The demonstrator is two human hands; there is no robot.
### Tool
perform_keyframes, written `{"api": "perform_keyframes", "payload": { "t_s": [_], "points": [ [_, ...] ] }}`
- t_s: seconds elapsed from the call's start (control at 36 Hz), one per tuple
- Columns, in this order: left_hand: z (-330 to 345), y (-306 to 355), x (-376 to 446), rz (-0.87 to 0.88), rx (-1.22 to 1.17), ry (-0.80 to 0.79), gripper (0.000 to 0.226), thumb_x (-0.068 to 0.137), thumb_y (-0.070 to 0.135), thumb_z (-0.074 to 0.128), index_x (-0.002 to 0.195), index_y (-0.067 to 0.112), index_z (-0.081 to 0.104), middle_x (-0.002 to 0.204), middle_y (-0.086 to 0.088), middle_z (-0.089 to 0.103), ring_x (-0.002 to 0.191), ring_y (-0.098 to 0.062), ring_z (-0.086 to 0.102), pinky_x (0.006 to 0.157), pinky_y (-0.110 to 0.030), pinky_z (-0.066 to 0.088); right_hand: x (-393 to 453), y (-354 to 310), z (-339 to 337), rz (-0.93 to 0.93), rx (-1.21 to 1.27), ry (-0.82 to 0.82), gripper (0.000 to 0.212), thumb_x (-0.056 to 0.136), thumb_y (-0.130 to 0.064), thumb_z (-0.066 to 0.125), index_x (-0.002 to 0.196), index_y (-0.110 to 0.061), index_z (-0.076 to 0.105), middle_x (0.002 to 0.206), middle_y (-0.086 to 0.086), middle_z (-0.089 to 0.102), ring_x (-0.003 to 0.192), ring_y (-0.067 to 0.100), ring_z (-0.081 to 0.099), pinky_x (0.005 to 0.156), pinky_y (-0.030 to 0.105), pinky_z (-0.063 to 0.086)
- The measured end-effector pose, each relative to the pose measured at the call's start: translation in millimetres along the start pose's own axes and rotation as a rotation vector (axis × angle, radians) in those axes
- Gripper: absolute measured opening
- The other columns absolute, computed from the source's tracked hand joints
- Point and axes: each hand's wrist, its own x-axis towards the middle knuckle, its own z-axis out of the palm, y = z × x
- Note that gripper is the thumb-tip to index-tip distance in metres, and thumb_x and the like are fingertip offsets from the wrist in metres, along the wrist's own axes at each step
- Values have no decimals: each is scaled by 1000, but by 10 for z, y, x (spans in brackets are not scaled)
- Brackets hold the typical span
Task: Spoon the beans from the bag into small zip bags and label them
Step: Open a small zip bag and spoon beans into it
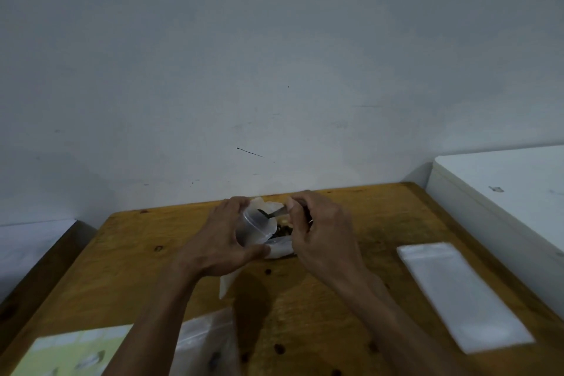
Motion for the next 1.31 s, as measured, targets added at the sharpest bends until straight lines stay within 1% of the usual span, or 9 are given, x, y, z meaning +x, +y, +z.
{"api": "perform_keyframes", "payload": {
  "t_s": [0.08,0.25,0.33,0.47,0.56,0.61,0.78,1.03,1.31],
  "points": [
    [-13,7,1,-10,39,-21,101,71,61,75,148,22,23,141,2,33,120,-17,36,98,-34,43,5,27,-49,55,79,25,16,102,-17,53,102,-12,69,76,-9,60,61,-3,53,57,7,42],
    [-56,-58,-3,-59,57,-11,113,62,67,74,150,19,21,139,2,32,122,-18,32,100,-36,42,-25,248,-93,219,126,257,16,102,-20,52,100,-17,67,76,-4,66,65,9,62,53,19,47],
    [-74,-70,-6,-82,80,-40,120,49,76,63,149,22,22,137,2,34,122,-20,35,99,-38,45,-104,390,-16,208,23,211,15,102,-16,52,95,-12,65,70,-1,57,58,4,50,52,9,37],
    [-49,-103,11,-86,73,-74,109,60,62,78,147,22,26,140,0,38,120,-22,42,101,-44,47,-271,543,183,275,-54,101,13,101,-14,53,97,-15,65,72,-1,55,59,2,47,51,10,38],
    [-12,-111,30,-104,47,-83,103,65,51,85,147,23,28,139,0,41,116,-22,46,97,-42,50,-324,580,292,447,16,68,15,103,-22,50,92,-23,60,74,-3,62,64,8,60,54,14,48],
    [16,-116,44,-102,27,-83,103,64,50,86,146,23,29,138,-1,43,114,-21,49,94,-40,52,-323,587,344,613,96,73,18,103,-26,49,94,-24,64,77,-3,67,69,11,67,63,29,59],
    [52,-126,37,-109,1,-68,109,61,51,87,148,22,27,143,-1,42,118,-21,48,96,-39,52,-269,514,386,957,484,150,18,102,-16,51,94,-20,67,73,5,71,61,14,66,65,34,58],
    [50,-100,3,-112,22,-41,117,61,60,86,152,23,22,152,0,34,133,-23,39,107,-43,44,-162,543,151,977,624,274,15,100,-10,55,96,-11,69,73,7,71,57,13,65,60,30,56],
    [34,-31,-1,-121,24,-15,125,55,80,74,153,22,22,155,-1,34,135,-24,40,108,-44,43,61,270,-172,743,537,246,23,100,-19,55,82,-12,68,57,0,68,49,12,62,58,39,56]
  ]
}}
